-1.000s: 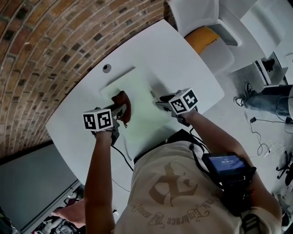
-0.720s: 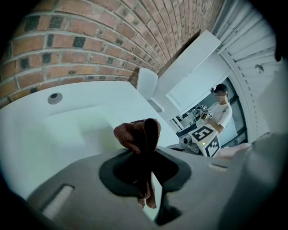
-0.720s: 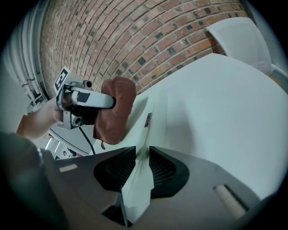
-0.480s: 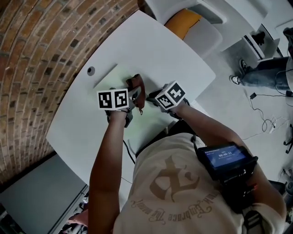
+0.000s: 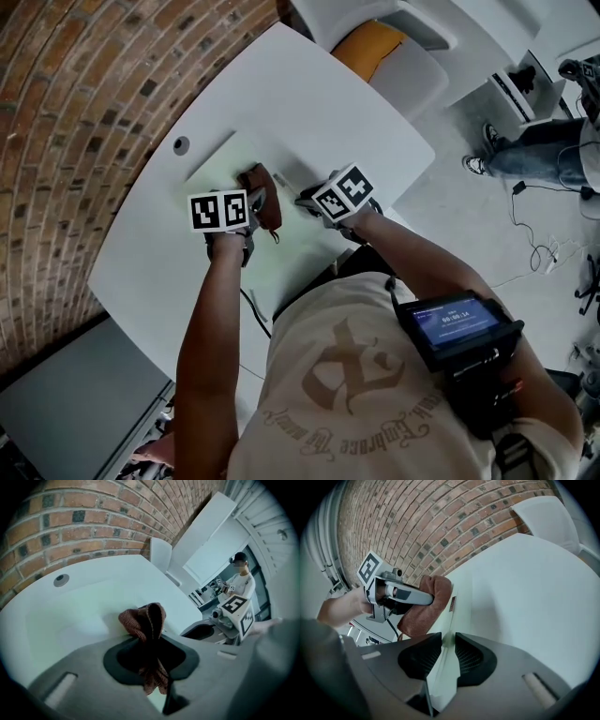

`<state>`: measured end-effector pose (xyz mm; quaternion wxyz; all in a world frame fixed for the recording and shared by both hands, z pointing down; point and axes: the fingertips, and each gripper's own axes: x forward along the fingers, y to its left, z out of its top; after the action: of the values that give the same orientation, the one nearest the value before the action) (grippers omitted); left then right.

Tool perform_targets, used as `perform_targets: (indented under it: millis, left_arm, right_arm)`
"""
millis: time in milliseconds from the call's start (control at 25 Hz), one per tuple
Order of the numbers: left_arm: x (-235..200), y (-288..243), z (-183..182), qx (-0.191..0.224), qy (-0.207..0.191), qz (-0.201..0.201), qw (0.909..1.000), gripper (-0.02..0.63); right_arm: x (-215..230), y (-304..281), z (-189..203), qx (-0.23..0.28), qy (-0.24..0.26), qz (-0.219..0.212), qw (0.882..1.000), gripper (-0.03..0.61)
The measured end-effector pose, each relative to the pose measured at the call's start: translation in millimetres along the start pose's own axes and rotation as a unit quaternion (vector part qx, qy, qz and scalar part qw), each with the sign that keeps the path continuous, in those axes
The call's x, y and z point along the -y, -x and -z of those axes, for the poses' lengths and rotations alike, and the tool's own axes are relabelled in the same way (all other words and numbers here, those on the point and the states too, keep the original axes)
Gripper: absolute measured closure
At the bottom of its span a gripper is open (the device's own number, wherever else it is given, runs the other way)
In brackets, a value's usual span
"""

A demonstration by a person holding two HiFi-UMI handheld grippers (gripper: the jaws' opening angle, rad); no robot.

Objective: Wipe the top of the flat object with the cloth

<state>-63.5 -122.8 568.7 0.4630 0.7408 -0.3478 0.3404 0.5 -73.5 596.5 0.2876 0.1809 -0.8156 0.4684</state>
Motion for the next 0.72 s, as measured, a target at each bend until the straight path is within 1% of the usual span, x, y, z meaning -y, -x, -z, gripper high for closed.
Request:
perform_targets:
  millis: [160,320,520,720]
  left_arm:
    - [-24.6,21.9,22.8,0.009,0.022,-0.008,0.9997,0.540]
    - [-50.3,47.1,46.0,0.020,0.046,-0.026,0.9984,0.540]
    - [-84.8,78.6,74.5,0.045,0.081,-0.047,0.9946,0.540]
    - [-112.0,102.7,102.0,0.062,0.113,-0.061,0.9899,0.540]
  right_arm:
    - [-0.5,-1.9,-1.4,0.000,-0.001,0.003,1.000,0.479]
    - [-0.2,-1.2,-0.6,-0.004,-0.002,0.005,1.000,0.478]
    - [0.1,-2.0,-1.3,-0.009,0.001,0.013,1.000,0.477]
    - [0.9,-2.8,-0.7,0.003,-0.009,0.010,1.000,0.476]
